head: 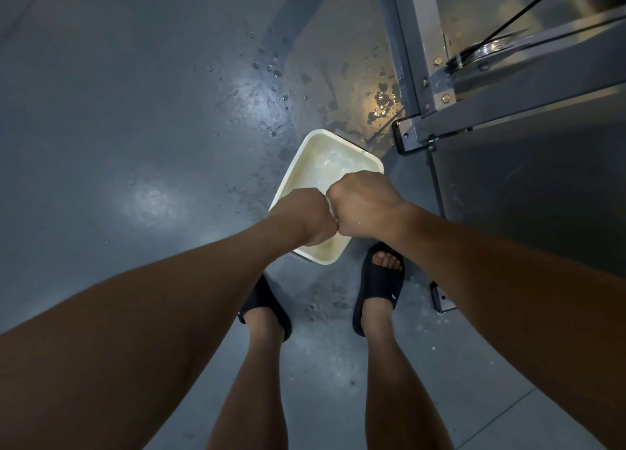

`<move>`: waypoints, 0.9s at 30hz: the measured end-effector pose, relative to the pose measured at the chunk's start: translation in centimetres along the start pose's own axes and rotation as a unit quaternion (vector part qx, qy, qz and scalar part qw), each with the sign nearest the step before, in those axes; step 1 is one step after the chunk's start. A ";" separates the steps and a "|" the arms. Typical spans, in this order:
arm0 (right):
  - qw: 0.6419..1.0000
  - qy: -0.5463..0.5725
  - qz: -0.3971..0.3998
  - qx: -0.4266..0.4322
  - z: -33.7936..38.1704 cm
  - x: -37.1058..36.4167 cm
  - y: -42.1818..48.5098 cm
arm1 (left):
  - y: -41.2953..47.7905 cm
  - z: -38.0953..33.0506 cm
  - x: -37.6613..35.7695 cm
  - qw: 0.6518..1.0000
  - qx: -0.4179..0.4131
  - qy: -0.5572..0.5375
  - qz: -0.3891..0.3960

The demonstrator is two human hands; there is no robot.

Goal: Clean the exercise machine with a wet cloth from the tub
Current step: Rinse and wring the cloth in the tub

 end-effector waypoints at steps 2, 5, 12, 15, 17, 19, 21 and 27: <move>1.000 0.016 0.015 -0.004 -0.1 0.0 0.5 | 0.4 0.5 0.0 0.999 0.024 -0.005 -0.036; 0.998 0.043 0.025 -0.024 -0.3 0.1 1.0 | 0.5 0.7 0.0 0.997 0.026 0.002 -0.075; 0.985 0.098 0.125 -0.067 0.0 -1.2 1.8 | 0.2 1.0 0.0 0.993 -0.007 0.071 -0.096; 0.971 0.130 0.184 -0.085 0.4 -1.8 2.2 | 0.3 1.3 -0.1 0.990 -0.021 0.103 -0.097; 0.959 0.146 0.220 -0.099 0.4 -2.2 2.5 | 0.5 1.5 -0.1 0.986 -0.032 0.132 -0.100; 0.949 0.157 0.248 -0.111 0.2 -2.6 2.9 | 0.6 1.6 0.0 0.982 -0.035 0.152 -0.107; 0.943 0.167 0.262 -0.120 0.0 -3.1 3.0 | 0.9 2.0 -0.2 0.982 -0.023 0.153 -0.110; 0.977 0.180 0.084 -0.076 -0.1 -4.5 2.0 | 1.5 2.5 -1.2 0.997 0.050 0.044 0.046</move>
Point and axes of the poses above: each hand's wrist, its own y-axis towards the middle knuckle, its own x-axis out of the back of the hand, z = x × y, the point moved 4 cm from there along y, towards the middle knuckle, and after that the axes turned 13 degrees about -z, right-handed, at the moved point
